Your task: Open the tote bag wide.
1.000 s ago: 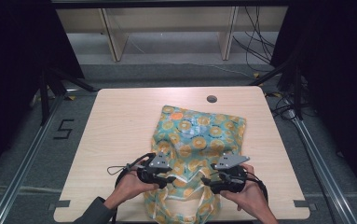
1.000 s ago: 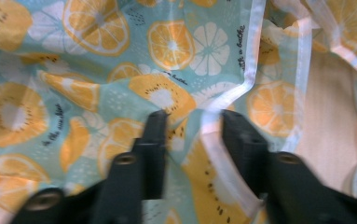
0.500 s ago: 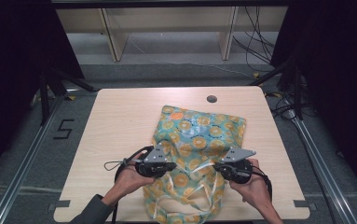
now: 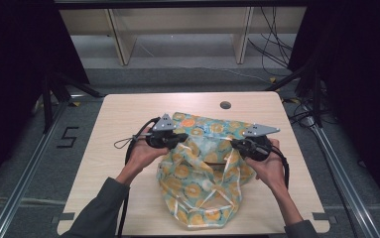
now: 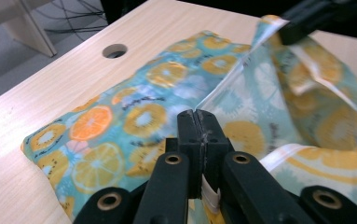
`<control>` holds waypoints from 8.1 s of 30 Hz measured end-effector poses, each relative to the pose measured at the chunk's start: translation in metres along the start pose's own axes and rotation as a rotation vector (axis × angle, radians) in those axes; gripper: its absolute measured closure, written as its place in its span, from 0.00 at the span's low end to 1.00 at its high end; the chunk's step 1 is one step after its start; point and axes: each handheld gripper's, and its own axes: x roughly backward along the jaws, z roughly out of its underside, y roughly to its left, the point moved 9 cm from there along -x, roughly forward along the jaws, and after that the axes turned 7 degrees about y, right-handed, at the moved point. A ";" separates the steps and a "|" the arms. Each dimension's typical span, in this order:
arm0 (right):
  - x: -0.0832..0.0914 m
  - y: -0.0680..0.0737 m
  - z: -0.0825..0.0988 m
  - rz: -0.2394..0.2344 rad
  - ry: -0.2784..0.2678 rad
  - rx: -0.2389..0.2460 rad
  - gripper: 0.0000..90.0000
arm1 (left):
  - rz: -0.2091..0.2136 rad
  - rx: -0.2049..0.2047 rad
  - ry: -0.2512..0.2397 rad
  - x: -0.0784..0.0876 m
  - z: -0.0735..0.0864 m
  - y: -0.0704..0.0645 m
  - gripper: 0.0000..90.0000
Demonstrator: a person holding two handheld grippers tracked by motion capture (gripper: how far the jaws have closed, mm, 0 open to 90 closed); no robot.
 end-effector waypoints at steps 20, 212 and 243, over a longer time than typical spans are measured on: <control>0.019 -0.022 -0.005 -0.006 -0.056 -0.081 0.98 | -0.040 0.147 0.172 -0.068 0.008 0.061 0.99; -0.009 0.038 0.018 -0.115 0.222 0.166 1.00 | -0.023 0.083 0.240 -0.095 -0.048 0.063 0.95; -0.065 -0.087 0.006 0.149 0.299 -0.024 1.00 | -0.025 0.095 0.295 -0.114 -0.028 0.057 0.96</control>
